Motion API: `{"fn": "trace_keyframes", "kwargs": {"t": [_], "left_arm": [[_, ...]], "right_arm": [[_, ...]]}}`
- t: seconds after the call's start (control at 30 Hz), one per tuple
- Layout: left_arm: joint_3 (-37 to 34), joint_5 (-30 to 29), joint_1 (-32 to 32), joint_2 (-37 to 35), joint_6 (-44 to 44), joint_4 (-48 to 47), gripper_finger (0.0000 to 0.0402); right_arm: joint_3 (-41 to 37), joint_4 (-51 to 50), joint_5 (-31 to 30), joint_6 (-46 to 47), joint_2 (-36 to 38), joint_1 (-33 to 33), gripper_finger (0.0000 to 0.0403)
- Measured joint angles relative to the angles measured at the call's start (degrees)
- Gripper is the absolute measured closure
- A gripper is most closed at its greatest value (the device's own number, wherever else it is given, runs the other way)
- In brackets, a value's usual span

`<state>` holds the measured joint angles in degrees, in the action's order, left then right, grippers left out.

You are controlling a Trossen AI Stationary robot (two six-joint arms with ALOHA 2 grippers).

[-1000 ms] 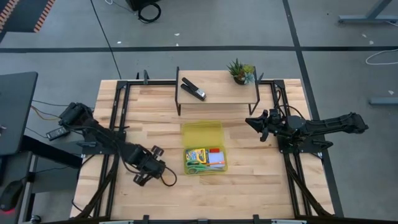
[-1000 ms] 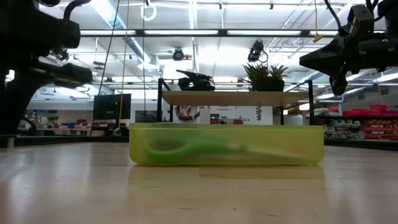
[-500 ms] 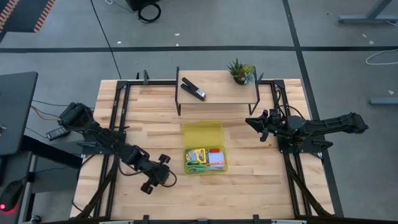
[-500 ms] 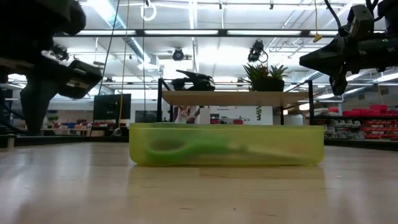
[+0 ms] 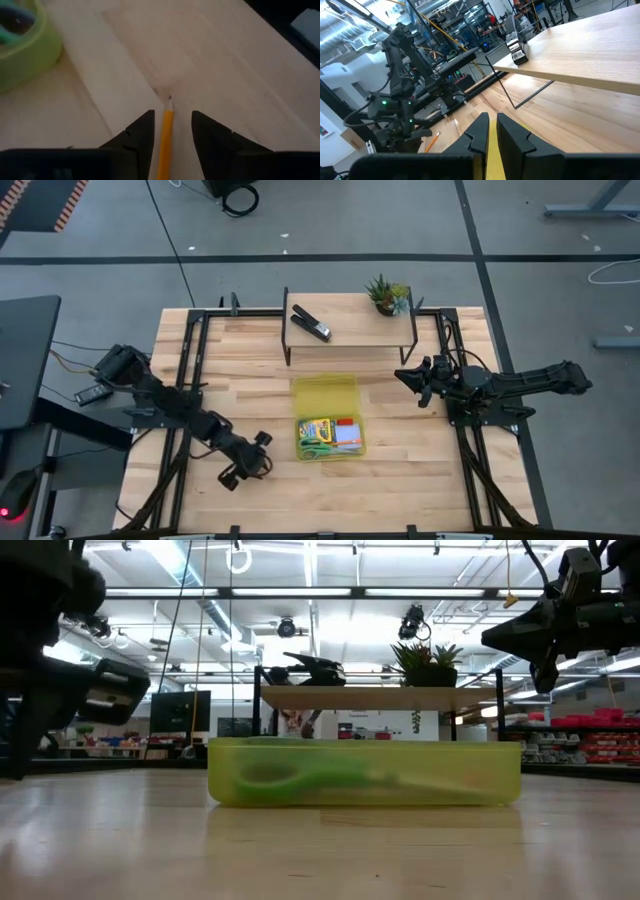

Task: Pack school essentials
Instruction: Put the yellow pencil into the yellow supply box

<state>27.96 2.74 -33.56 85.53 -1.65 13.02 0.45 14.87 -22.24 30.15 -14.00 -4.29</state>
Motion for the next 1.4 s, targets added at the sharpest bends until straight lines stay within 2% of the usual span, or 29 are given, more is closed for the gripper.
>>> {"fn": "trace_keyframes", "kwargs": {"t": [0.23, 0.53, 0.7, 0.9, 1.2, 1.4], "left_arm": [[-4.8, -0.1, 0.4, 0.0, 3.7, 6.0, 0.0285], [-10.4, 0.1, 0.7, -0.1, 5.7, 12.5, 0.0285], [-12.3, 0.1, 0.7, -0.2, 5.4, 14.1, 0.0318], [-13.1, 0.0, 0.8, -0.3, 8.4, 13.7, 0.0388], [-12.7, -1.6, 0.7, -0.2, 8.5, 12.8, 0.0395], [-8.9, -2.6, 0.8, 0.1, 8.4, 10.1, 0.0400]], "right_arm": [[0.0, 0.0, 0.0, 0.0, 0.0, 0.0, 0.0361], [0.0, 0.0, 0.0, 0.0, 0.0, 0.0, 0.0361], [0.0, 0.0, 0.0, 0.0, 0.0, 0.0, 0.0361], [0.0, 0.0, 0.0, 0.0, 0.0, 0.0, 0.0361], [0.0, 0.0, 0.0, 0.0, 0.0, 0.0, 0.0361], [0.0, 0.0, 0.0, 0.0, 0.0, 0.0, 0.0361]]}}
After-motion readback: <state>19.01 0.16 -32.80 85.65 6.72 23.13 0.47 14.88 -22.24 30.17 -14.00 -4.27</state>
